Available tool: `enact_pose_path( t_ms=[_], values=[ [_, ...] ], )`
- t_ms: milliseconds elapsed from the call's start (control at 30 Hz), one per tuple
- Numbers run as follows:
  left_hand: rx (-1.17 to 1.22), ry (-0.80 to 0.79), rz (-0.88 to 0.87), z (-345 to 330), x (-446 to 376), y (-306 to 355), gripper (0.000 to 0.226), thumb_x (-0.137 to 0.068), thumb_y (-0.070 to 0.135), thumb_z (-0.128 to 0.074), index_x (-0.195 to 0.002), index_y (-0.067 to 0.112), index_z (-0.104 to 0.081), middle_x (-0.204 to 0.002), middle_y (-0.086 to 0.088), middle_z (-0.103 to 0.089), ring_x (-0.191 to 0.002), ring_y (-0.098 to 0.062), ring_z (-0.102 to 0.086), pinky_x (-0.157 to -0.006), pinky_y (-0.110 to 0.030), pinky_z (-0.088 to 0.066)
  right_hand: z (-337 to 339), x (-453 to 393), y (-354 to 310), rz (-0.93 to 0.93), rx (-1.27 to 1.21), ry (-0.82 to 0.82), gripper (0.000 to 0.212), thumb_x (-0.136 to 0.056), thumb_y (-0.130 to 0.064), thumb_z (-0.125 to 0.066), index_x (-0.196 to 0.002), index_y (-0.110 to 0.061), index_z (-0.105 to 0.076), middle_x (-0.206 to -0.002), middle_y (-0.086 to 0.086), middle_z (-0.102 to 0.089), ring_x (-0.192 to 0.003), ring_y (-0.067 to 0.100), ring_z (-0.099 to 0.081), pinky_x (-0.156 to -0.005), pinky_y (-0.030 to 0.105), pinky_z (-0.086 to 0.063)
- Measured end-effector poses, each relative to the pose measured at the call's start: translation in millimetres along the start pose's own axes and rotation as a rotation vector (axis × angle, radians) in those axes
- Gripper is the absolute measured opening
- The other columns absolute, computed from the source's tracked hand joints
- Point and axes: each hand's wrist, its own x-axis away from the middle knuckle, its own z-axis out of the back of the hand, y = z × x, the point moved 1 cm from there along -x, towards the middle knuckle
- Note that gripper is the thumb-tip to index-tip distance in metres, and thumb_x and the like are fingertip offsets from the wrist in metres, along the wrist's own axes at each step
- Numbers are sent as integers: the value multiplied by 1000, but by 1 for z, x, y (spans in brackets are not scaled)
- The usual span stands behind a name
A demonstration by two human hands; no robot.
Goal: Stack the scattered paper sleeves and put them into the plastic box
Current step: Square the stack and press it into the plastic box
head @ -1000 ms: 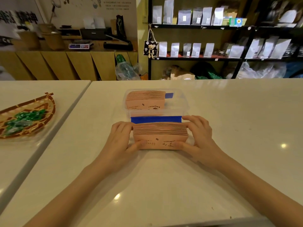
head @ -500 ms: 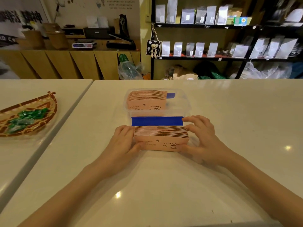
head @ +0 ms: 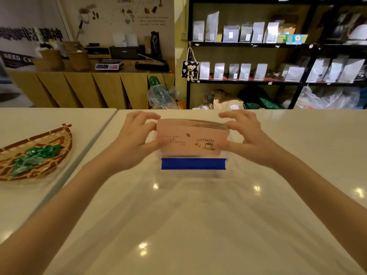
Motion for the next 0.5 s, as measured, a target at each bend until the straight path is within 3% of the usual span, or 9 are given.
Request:
enact_pose_path(
  t_ms=[67,300,500],
  values=[
    [46,-27,59,4,-14,-6,36,-86,36,-50,-119,22,-54,-147,6,-28,-137,-15,-7,-114,-43,-12,1,-20,0,-72,-14,-37,34,-82,-35,-59,-114,-24,-58,-145,-5,-33,-137,17,-9,-114,47,-12],
    [105,-144,124,-14,-41,-35,34,-85,38,-52,-113,21,-59,-150,6,-25,-139,-15,-6,-114,-45,-10,-19,-58,18,-183,-5,-206,39,-83,-37,-59,-119,-23,-56,-150,-2,-26,-141,19,-5,-114,49,-9],
    [135,-198,151,-28,-53,-47,29,-78,36,-64,-101,19,-67,-148,9,-29,-139,-15,-8,-113,-50,-17,-30,-64,34,-181,58,-350,44,-81,-41,-59,-122,-27,-55,-152,-3,-24,-141,19,-4,-113,49,-8]
  ],
)
